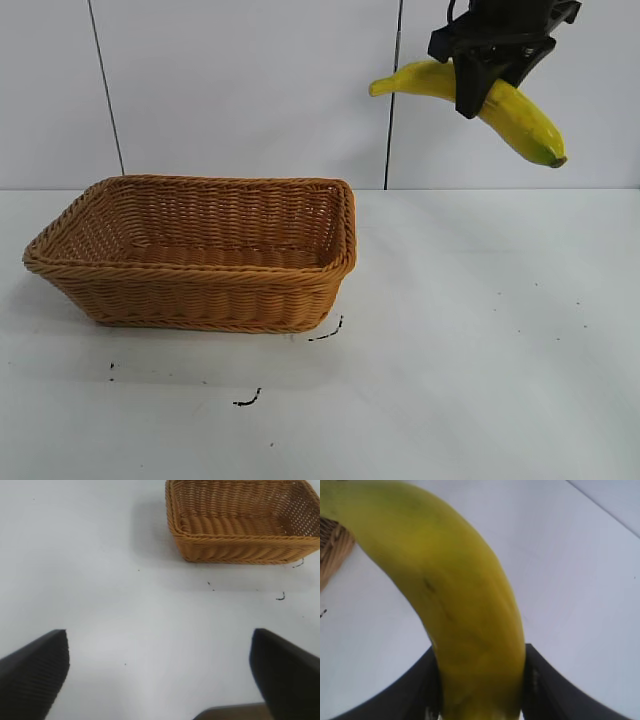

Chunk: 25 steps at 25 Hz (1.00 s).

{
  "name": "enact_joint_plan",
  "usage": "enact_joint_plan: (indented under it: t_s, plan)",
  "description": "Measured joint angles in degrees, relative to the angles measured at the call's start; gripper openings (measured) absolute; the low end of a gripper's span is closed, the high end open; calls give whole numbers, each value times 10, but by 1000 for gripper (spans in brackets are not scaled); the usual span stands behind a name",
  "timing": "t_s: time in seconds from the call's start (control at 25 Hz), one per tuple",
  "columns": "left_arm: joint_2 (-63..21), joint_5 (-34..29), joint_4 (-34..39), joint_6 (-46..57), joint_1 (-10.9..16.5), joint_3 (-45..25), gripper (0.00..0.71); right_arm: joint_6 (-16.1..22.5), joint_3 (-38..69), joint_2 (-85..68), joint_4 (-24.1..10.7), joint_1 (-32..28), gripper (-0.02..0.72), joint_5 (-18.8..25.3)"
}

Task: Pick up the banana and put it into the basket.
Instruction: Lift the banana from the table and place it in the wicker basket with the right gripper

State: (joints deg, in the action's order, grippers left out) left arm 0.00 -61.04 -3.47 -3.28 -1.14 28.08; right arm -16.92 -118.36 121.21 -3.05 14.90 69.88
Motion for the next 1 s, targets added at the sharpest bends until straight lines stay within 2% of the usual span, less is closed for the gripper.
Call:
enact_joint_plan:
  t_s: [0.36, 0.52, 0.76, 1.0]
  plan:
    - [0, 0, 0, 0, 0, 0, 695, -65, -66, 49, 2, 89, 318, -3]
    - [0, 0, 0, 0, 0, 0, 695, -92, -72, 72, 3, 142, 318, -46]
    - [0, 0, 0, 0, 0, 0, 695, -154, -73, 100, 3, 210, 318, -118]
    - [0, 0, 0, 0, 0, 0, 695, -172, -73, 132, 3, 232, 318, -204]
